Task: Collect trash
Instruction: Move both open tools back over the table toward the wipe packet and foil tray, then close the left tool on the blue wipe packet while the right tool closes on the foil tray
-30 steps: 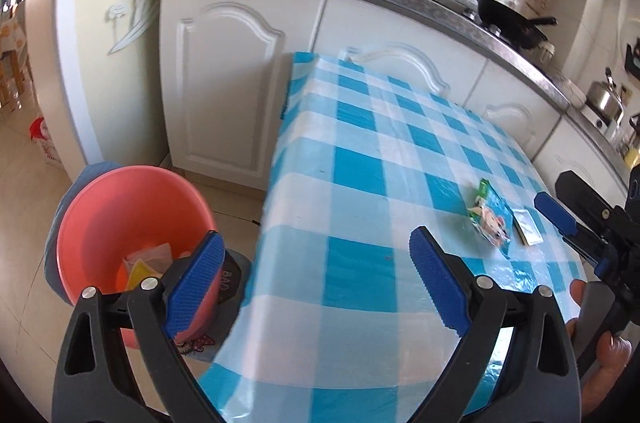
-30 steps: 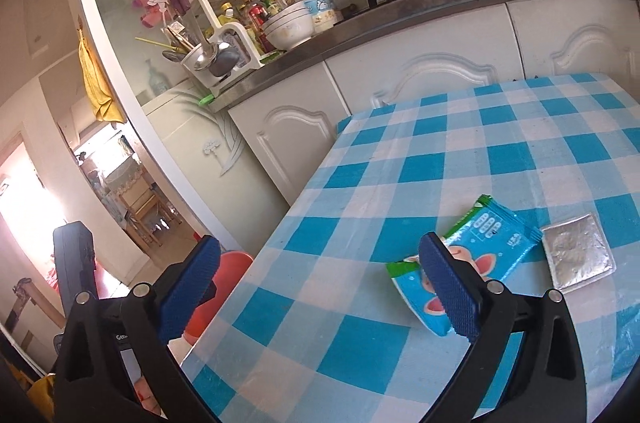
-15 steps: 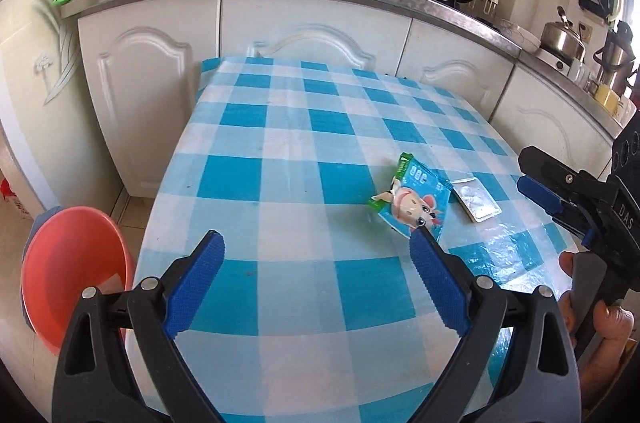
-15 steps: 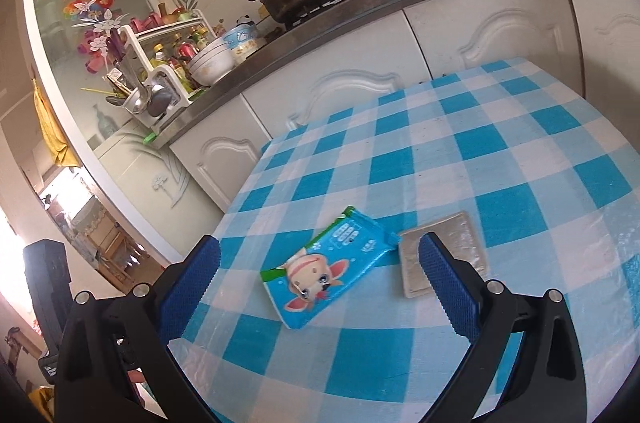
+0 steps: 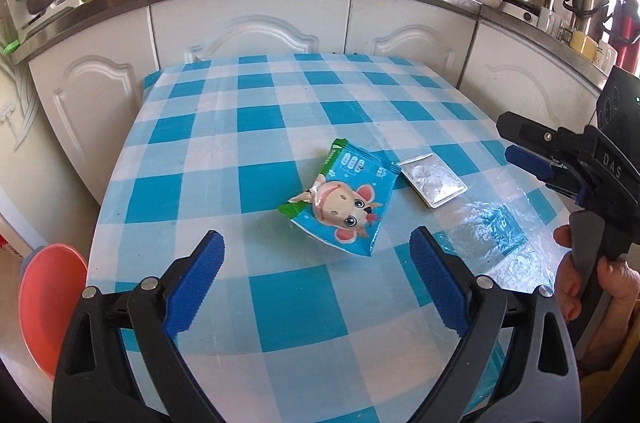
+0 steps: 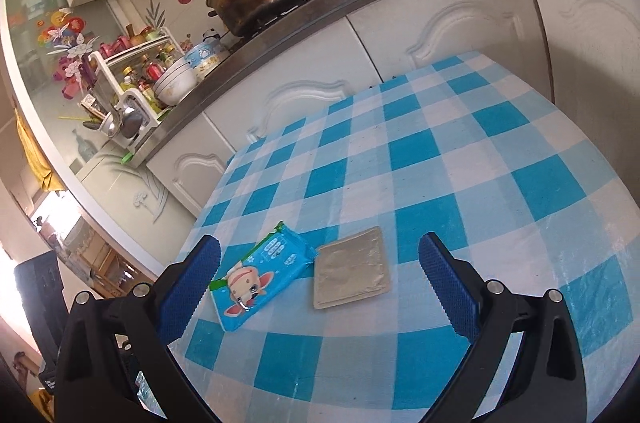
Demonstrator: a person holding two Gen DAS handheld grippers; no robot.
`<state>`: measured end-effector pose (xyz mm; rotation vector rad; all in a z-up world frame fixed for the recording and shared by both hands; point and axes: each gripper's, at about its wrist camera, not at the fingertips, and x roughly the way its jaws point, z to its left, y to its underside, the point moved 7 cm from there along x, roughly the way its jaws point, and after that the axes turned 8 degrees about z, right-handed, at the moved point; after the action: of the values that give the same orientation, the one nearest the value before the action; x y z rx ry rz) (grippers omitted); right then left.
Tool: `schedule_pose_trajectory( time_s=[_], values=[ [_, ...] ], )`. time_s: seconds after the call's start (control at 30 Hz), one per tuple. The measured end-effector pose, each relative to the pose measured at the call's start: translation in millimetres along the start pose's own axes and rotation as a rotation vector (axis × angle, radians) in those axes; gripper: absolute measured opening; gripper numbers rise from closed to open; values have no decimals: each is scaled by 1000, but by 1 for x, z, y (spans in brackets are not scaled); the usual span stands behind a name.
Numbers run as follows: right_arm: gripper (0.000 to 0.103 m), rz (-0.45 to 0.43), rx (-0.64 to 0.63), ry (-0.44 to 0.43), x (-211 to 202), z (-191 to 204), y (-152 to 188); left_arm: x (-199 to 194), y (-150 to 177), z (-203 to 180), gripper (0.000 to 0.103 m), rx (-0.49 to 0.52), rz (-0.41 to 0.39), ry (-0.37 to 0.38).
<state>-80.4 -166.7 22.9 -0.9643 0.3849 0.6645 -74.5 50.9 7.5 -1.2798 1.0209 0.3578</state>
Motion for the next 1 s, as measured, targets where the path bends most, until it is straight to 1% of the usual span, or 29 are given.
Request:
schedule_pose_trajectory(
  time_s=[0.1,0.17,0.27,0.37,0.47,0.57,0.73,0.8,0.83,1.0],
  values=[
    [98,-2,37,-8,-3,-15,-4,8,-1,-11,94,52,30,9],
    [98,13,59,-19,-1,-20,-5,13,-1,-20,94,99,50,9],
    [98,56,42,-11,6,-20,-2,20,-4,-29,94,159,65,8],
    [98,120,11,6,20,-15,5,29,-10,-33,94,204,83,11],
    [98,177,-24,30,33,-9,13,42,-18,-27,94,210,105,-15],
    [98,194,-59,48,38,-3,16,53,-26,-21,94,205,121,-11],
    [98,230,-98,71,48,3,22,71,-30,-22,94,255,154,-4],
    [98,236,-108,71,51,5,23,77,-31,-24,94,268,165,12],
    [98,239,-113,71,52,6,23,80,-32,-25,94,275,165,8],
    [97,239,-146,120,56,6,23,92,-34,-23,94,279,176,12]
  ],
)
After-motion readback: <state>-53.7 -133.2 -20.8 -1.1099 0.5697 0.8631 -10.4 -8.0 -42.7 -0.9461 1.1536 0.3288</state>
